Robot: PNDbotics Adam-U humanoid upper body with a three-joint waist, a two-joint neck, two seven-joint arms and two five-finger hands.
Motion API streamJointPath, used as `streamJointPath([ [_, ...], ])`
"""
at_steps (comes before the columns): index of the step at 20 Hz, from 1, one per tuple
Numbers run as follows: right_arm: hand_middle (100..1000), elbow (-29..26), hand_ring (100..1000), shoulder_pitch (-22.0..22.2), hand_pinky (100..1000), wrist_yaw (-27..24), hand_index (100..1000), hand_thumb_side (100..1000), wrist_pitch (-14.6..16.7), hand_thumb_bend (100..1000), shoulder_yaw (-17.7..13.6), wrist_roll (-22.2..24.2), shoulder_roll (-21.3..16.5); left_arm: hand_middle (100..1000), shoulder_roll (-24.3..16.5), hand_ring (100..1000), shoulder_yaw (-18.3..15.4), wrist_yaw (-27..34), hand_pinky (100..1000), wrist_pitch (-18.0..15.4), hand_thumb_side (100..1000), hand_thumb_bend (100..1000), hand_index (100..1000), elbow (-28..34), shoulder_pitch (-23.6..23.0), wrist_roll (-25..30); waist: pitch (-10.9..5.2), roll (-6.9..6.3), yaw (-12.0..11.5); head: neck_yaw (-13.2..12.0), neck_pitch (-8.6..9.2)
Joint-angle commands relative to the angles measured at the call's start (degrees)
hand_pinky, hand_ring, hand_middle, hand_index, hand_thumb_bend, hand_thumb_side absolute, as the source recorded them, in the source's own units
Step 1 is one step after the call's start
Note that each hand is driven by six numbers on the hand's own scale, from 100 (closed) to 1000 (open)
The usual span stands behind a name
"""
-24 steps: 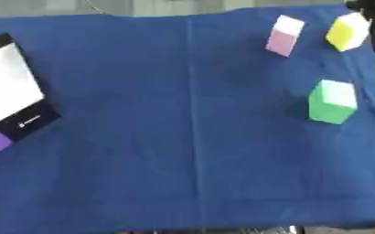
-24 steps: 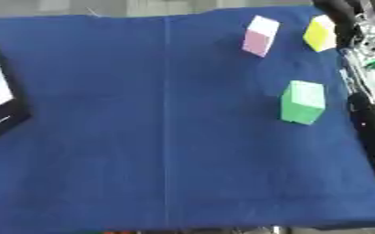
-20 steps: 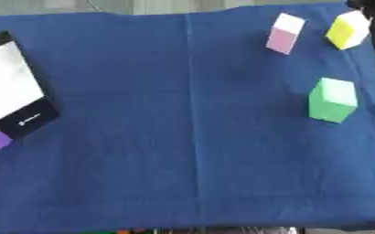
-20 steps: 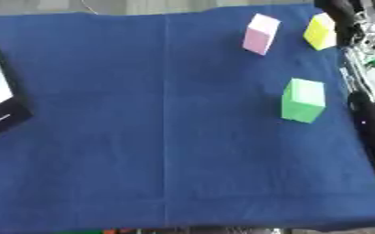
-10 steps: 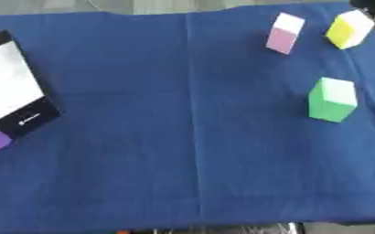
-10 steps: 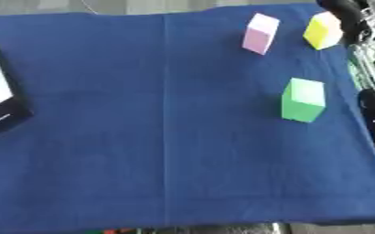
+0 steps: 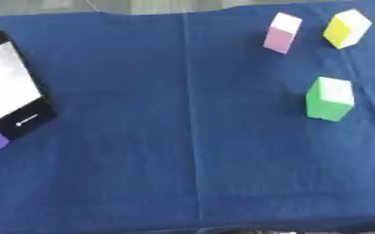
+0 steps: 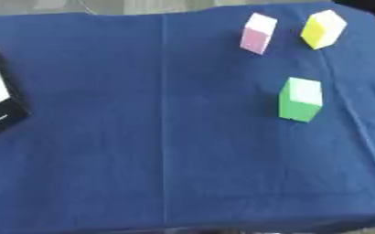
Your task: Pick up the objects with one hand, pass them to the other hand, and then place them into the box on the other side of the table.
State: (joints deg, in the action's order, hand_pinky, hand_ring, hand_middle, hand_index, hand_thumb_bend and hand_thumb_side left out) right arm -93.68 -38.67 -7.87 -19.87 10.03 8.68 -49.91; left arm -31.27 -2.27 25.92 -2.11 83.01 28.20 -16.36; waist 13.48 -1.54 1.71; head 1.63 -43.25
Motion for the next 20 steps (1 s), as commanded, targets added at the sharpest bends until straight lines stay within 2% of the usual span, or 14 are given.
streamJointPath([
  [1,842,-3.55,929,0.39,896,2.50,871,479,-1.02,408,0.38,4.76,-5.44,762,-2.40,721,-0.22,-0.21,774,0.13,640,624,899,0.94,0.68,0.05,-0.55,0.67,-0.03,1.36,0.23],
  [5,853,-6.53,929,2.42,901,5.99,874,437,-1.07,442,0.47,11.71,-8.24,762,-2.51,721,-0.29,-0.18,774,0.13,641,623,899,1.00,0.61,-0.01,-0.42,0.65,0.01,2.85,0.72],
  [12,862,-9.23,927,5.16,905,11.22,877,406,0.74,471,0.88,21.10,-10.77,762,-2.52,722,-0.23,-0.20,774,0.20,641,623,899,1.00,0.62,0.01,-0.45,0.61,0.09,3.25,0.73],
  [20,869,-9.97,926,6.59,906,14.05,879,394,1.36,486,1.89,24.35,-11.29,761,-2.31,722,-0.09,-0.16,773,0.29,642,621,898,0.91,0.49,0.10,-0.46,0.64,0.04,3.26,0.57],
])
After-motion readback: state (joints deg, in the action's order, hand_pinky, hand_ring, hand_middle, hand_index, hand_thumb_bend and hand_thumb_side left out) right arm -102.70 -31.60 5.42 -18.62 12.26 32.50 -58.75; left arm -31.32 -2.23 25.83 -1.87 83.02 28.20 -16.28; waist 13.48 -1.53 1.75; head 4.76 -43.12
